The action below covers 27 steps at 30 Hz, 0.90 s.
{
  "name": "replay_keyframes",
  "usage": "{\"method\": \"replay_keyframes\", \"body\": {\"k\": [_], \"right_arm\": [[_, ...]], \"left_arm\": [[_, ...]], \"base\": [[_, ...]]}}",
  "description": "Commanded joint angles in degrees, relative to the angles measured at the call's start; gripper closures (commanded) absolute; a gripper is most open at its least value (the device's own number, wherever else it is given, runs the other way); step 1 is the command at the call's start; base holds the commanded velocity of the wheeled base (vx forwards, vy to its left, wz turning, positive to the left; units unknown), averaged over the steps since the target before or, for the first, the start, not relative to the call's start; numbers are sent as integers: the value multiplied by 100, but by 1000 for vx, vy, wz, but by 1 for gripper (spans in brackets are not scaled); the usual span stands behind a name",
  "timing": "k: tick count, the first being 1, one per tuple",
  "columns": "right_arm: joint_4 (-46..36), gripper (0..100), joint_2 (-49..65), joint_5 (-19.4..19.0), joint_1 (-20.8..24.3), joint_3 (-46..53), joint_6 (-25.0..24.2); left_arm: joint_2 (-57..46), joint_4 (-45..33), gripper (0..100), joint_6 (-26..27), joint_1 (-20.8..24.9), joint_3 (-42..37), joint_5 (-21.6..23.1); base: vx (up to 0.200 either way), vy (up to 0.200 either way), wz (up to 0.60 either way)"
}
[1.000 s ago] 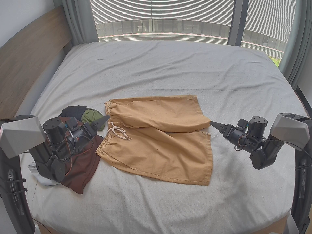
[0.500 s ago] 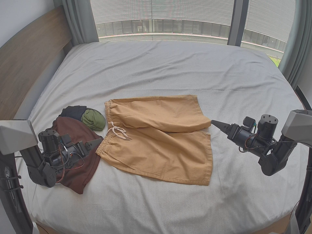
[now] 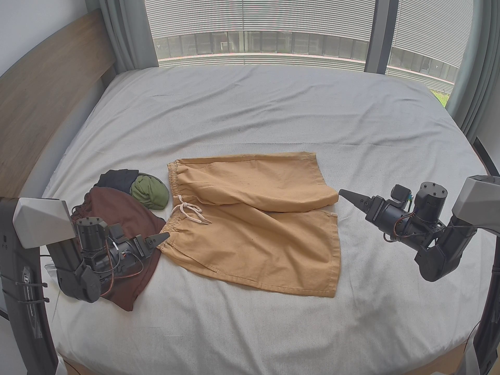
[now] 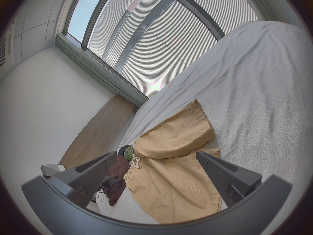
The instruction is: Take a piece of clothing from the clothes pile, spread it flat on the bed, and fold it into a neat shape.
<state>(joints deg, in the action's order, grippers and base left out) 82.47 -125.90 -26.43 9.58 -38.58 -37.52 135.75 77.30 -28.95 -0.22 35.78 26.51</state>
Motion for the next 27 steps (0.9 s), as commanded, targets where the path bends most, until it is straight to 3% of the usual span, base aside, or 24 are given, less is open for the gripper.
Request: {"method": "replay_keyframes", "body": {"k": [1,16,20,27], "right_arm": [[6,0,-31,-3,-18,0,-1],[59,0,-31,-3,-27,9,-9],[147,0,-57,-3,-35,26,-9],[164,0,-66,-3,-35,35,-9]], "left_arm": [[302,-4,0,-5,48,193,-6],[461,-277,0,-5,119,553,-50],[452,-435,0,4,92,562,-331],[478,-338,0,4,136,667,-322]], "base": [[0,0,0],[0,0,0],[0,0,0],[0,0,0]]}}
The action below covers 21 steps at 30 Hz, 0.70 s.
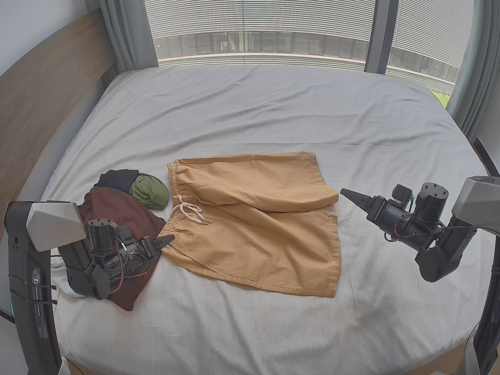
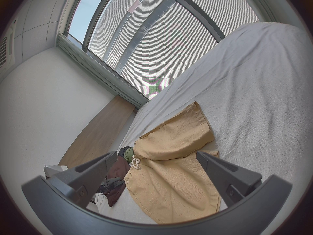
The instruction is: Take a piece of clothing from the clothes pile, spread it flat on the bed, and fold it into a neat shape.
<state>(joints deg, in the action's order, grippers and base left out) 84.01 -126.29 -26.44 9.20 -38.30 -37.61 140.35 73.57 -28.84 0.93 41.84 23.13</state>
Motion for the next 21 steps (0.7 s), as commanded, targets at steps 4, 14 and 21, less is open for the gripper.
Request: {"method": "replay_keyframes", "body": {"k": [4,14,21], "right_arm": [[28,0,-106,-1,2,-11,8],[28,0,-132,-1,2,-28,-1],[28,0,-141,-1,2,-19,-1]], "left_arm": [[98,131,0,-16,30,202,25],[265,166,0,-34,127,334,25],[265,158,100,-42,145,334,25]], "base": [[0,0,0],[0,0,0],[0,0,0]]}}
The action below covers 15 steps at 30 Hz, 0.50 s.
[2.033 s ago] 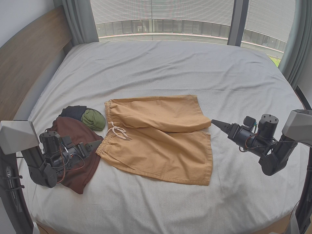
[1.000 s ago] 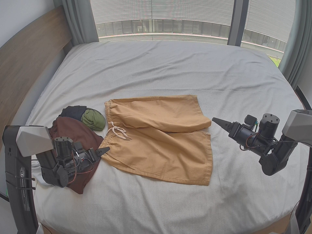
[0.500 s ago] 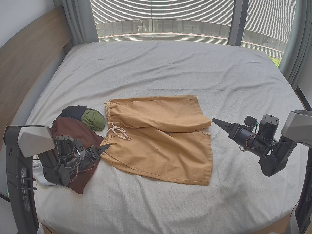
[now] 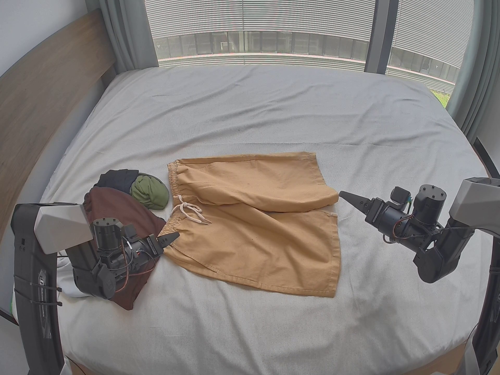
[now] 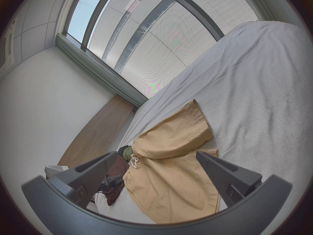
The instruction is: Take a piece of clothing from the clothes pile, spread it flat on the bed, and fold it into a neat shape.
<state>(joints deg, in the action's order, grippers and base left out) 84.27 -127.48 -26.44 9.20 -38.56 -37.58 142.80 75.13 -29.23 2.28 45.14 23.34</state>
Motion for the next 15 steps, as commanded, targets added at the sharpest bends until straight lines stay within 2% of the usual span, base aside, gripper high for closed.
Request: {"method": "replay_keyframes", "body": {"k": [1,10,15], "right_arm": [[1,0,-23,-1,2,6,5],[-7,0,-119,-10,55,173,85],[-25,0,-304,-19,213,463,498]], "left_arm": [[29,10,100,-3,9,3,3],[29,28,100,5,-17,-32,3],[20,195,100,-3,18,-93,-14]], "base": [[0,0,0],[0,0,0],[0,0,0]]}}
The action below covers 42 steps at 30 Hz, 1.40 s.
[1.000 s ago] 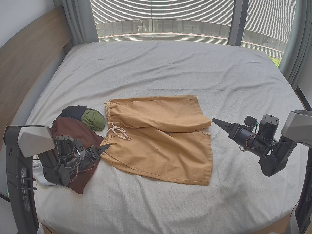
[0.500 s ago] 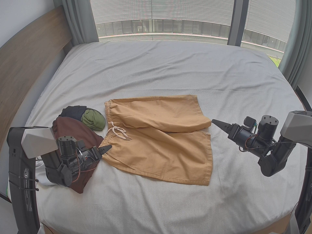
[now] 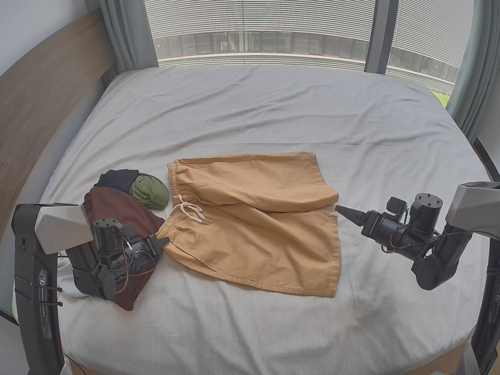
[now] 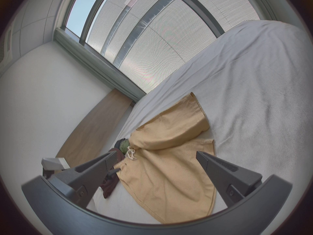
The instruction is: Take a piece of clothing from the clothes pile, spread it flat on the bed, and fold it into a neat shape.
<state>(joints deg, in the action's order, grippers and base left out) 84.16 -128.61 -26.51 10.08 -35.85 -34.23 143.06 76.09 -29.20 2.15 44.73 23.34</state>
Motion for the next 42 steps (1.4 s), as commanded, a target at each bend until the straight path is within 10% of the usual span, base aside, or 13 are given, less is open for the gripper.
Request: {"method": "replay_keyframes", "body": {"k": [1,14,42], "right_arm": [[-32,0,-243,-3,143,228,241],[-1332,0,-446,-12,222,632,716],[-260,0,-1773,393,732,667,655]], "left_arm": [[-15,116,100,-7,40,-69,-14],[-103,274,100,-16,242,-254,-23],[-85,345,100,-16,172,-210,-23]], "base": [[0,0,0],[0,0,0],[0,0,0]]}}
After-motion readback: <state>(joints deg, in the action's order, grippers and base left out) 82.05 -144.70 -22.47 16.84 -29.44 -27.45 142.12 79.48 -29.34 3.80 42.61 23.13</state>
